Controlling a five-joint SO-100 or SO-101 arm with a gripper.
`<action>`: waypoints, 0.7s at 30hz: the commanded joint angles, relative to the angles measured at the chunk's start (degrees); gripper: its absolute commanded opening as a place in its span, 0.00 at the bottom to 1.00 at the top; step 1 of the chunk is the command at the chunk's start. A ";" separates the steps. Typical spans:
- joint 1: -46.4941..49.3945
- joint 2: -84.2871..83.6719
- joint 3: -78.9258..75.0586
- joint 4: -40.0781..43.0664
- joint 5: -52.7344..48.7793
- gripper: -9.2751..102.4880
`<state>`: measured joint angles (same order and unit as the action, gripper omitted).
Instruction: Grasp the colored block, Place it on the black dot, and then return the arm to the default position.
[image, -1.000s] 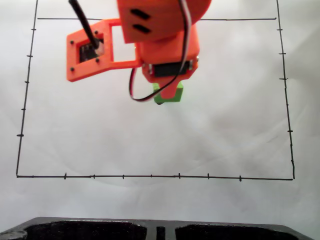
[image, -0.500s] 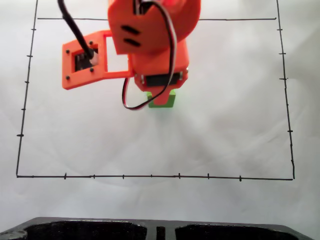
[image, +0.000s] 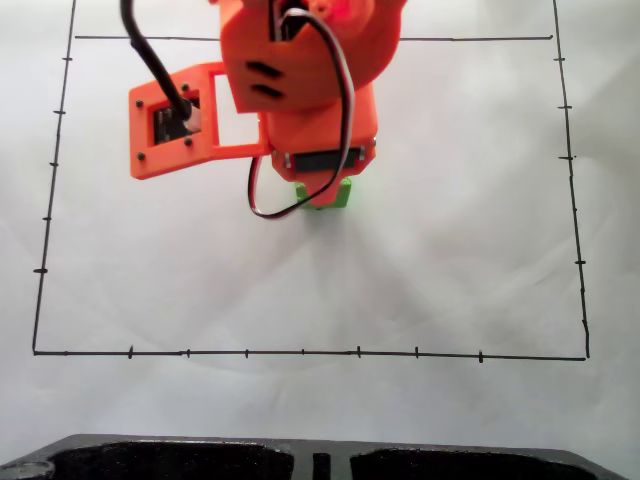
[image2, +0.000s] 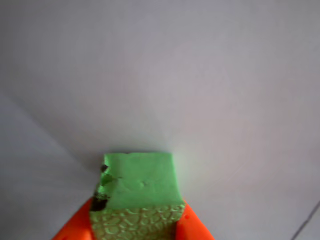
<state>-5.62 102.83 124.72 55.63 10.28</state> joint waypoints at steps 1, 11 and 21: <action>0.35 1.93 -1.58 0.53 0.35 0.28; -0.44 5.80 -1.49 4.48 0.00 0.44; -2.81 22.41 -0.79 14.15 -3.25 0.46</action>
<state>-8.79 118.92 124.72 68.73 8.17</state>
